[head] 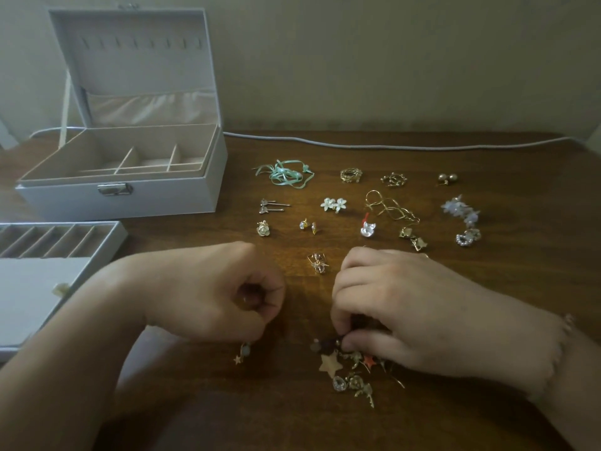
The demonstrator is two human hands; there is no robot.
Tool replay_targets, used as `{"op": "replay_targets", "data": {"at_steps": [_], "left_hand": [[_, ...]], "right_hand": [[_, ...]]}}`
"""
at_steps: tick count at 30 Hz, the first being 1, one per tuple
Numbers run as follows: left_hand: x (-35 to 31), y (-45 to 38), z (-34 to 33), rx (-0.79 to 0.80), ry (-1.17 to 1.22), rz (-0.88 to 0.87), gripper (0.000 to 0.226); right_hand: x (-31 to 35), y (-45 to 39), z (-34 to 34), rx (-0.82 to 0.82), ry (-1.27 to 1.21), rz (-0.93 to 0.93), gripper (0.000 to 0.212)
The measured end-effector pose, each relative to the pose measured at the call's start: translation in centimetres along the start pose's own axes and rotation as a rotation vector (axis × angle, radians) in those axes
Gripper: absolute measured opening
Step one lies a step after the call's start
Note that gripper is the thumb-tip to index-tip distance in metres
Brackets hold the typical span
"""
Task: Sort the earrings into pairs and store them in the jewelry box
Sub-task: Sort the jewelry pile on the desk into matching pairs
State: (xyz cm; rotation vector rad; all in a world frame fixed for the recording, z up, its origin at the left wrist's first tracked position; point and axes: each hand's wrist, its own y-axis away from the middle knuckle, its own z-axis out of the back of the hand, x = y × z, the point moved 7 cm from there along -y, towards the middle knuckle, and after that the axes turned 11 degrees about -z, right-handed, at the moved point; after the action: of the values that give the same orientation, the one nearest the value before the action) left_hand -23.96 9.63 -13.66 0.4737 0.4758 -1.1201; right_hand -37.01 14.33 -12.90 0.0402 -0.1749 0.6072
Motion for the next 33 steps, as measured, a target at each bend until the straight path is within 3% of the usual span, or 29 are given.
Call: {"op": "replay_targets", "data": {"at_steps": [10, 17, 21, 26, 31, 33], "left_hand": [[-0.1, 0.1, 0.2, -0.019, -0.001, 0.022, 0.004], [0.0, 0.2, 0.7, -0.069, -0.027, -0.023, 0.004], [0.6, 0.3, 0.9, -0.073, -0.021, -0.024, 0.004], [1.0, 0.0, 0.6, -0.080, -0.018, -0.053, 0.004], [1.4, -0.2, 0.9, -0.117, -0.008, -0.061, 0.002], [1.5, -0.4, 0.7, -0.122, -0.015, -0.067, 0.001]], "right_hand": [[-2.3, 0.1, 1.9, -0.097, -0.313, -0.128, 0.004], [-7.5, 2.3, 7.6, -0.364, -0.783, -0.367, 0.013], [-13.0, 5.2, 7.9, -0.281, -0.620, -0.623, 0.015], [-17.3, 8.3, 3.8, -0.197, -0.669, -0.902, 0.012], [-18.5, 9.1, 3.1, -0.250, -0.606, -0.943, 0.011], [-18.0, 9.0, 3.1, -0.202, -0.517, -0.926, 0.010]]}}
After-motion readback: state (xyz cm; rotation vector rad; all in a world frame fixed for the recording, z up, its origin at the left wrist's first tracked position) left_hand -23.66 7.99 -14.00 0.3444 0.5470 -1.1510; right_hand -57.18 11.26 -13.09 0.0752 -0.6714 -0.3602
